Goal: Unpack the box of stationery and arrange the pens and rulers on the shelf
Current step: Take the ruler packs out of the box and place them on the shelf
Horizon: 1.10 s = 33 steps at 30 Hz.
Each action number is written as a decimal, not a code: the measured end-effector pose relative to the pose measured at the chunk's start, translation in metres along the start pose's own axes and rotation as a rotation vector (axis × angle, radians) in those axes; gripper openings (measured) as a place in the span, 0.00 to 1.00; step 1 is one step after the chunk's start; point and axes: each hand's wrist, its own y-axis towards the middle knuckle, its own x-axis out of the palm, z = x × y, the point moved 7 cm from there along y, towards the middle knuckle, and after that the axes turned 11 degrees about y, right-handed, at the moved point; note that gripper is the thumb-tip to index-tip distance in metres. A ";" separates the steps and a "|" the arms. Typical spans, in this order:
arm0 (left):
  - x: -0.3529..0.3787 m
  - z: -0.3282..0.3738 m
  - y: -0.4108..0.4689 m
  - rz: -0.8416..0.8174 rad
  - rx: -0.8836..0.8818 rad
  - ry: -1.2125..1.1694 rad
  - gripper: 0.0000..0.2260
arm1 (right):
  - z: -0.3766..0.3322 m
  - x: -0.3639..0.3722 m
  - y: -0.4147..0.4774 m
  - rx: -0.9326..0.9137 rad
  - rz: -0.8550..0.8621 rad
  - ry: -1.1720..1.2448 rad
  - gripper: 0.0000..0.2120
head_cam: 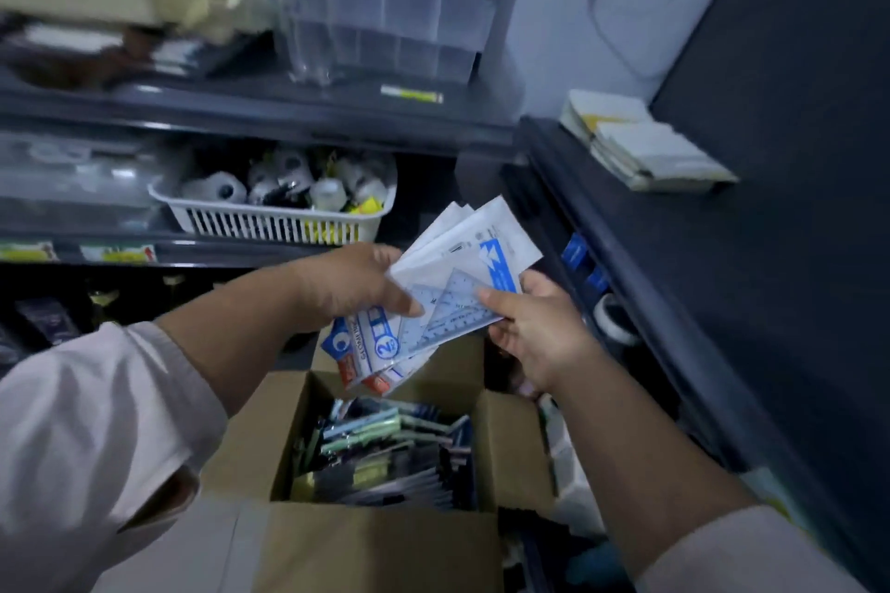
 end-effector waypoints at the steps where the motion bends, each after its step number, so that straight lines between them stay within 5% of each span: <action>1: -0.003 0.014 -0.008 -0.013 0.009 -0.024 0.21 | -0.016 0.001 -0.008 -0.026 -0.002 -0.003 0.05; 6: -0.019 0.085 -0.041 0.062 0.070 -0.100 0.06 | -0.088 0.005 -0.048 -0.167 0.039 0.004 0.04; 14: -0.039 0.189 -0.065 0.122 0.184 -0.031 0.06 | -0.179 -0.003 -0.098 -0.392 0.133 -0.087 0.03; 21: 0.006 0.250 -0.039 0.010 0.239 0.018 0.06 | -0.220 -0.059 -0.116 -0.443 0.255 -0.118 0.07; 26: 0.046 0.272 -0.001 -0.072 0.133 -0.115 0.13 | -0.239 -0.111 -0.108 -0.462 0.261 -0.147 0.03; 33: 0.099 0.295 0.060 -0.104 0.055 -0.197 0.08 | -0.254 -0.183 -0.083 -0.454 0.253 -0.234 0.03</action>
